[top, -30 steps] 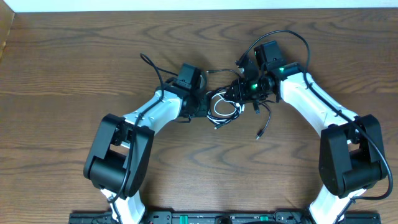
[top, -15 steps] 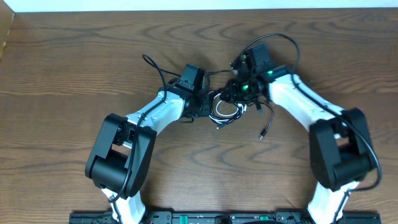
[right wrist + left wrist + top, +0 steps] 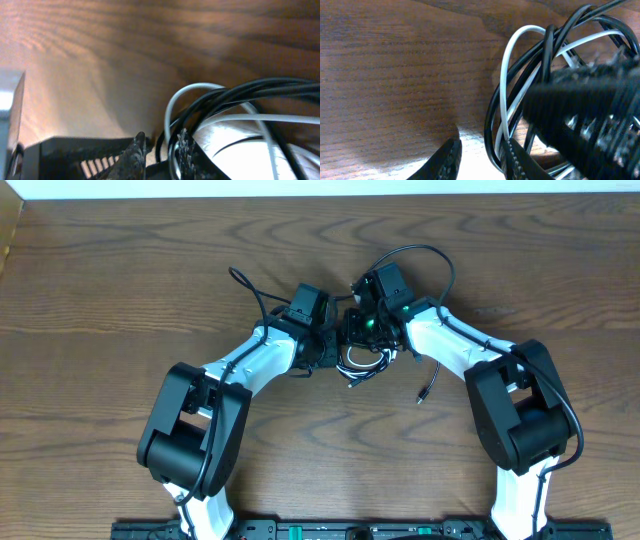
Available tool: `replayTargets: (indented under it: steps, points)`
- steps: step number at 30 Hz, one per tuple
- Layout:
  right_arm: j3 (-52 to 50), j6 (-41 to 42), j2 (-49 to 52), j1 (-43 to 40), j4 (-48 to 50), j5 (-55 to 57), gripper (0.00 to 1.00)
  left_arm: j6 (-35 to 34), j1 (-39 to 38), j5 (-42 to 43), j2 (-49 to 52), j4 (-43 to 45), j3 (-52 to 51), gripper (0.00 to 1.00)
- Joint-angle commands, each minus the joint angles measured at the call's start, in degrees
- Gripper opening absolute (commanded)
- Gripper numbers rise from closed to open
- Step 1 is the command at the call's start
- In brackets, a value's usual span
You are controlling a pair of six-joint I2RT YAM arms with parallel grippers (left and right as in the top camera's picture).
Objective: Untangle cables
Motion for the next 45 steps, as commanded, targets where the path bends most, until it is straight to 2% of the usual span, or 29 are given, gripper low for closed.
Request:
replayTargets:
  steps: [1, 10, 11, 12, 19, 24, 28, 32, 33, 34, 39, 45]
  points:
    - [-0.11, 2.75, 0.17, 0.24, 0.35, 4.02, 0.18, -0.26, -0.13, -0.59, 1.84, -0.52, -0.48, 0.31]
    - [-0.11, 5.55, 3.61, 1.46, 2.47, 3.98, 0.16, -0.26, -0.13, -0.59, 1.81, -0.52, -0.48, 0.31]
    - [-0.11, 5.51, 4.17, 1.53, 3.15, 3.98, 0.12, -0.26, -0.13, -0.59, 1.84, -0.52, -0.48, 0.31]
    - [-0.11, 5.29, 4.66, 1.57, 3.78, 3.96, 0.01, -0.15, -0.11, -0.59, 1.84, -0.52, -0.48, 0.31]
    - [-0.09, -0.55, 2.40, -1.40, 4.24, -5.62, 0.01, 7.72, 2.16, 1.36, -1.33, -2.56, -0.44, 0.32]
    - [-0.09, -4.13, 1.64, -4.48, 4.20, -14.29, 0.01, 7.91, 6.16, 1.60, -5.62, -4.66, -0.42, 0.32]
    - [-0.09, -7.48, 1.64, -6.27, 3.30, -20.79, 0.01, 8.79, 8.81, 6.56, -6.38, -4.94, -0.42, 0.33]
    - [-0.09, -8.41, 1.64, -7.17, 2.25, -21.66, 0.01, 11.21, 9.18, 8.63, -6.36, -5.64, -0.44, 0.39]
    - [-0.09, -8.41, 1.64, -7.17, 2.25, -21.64, 0.08, 11.37, 9.18, 8.33, -6.34, -5.79, -0.44, 0.40]
    - [-0.09, -8.41, 1.64, -7.13, 2.25, -21.59, 0.20, 11.28, 9.18, 7.23, -6.34, -6.03, -0.44, 0.40]
    - [-0.09, -7.98, 1.70, -4.44, 2.29, -18.36, 0.22, 4.35, 9.42, -4.76, -6.34, -8.66, -0.44, 0.39]
    - [-0.09, -6.47, 1.75, 2.23, 3.82, -2.38, 0.22, 4.22, 10.29, -5.77, -6.34, -10.47, -0.48, 0.39]
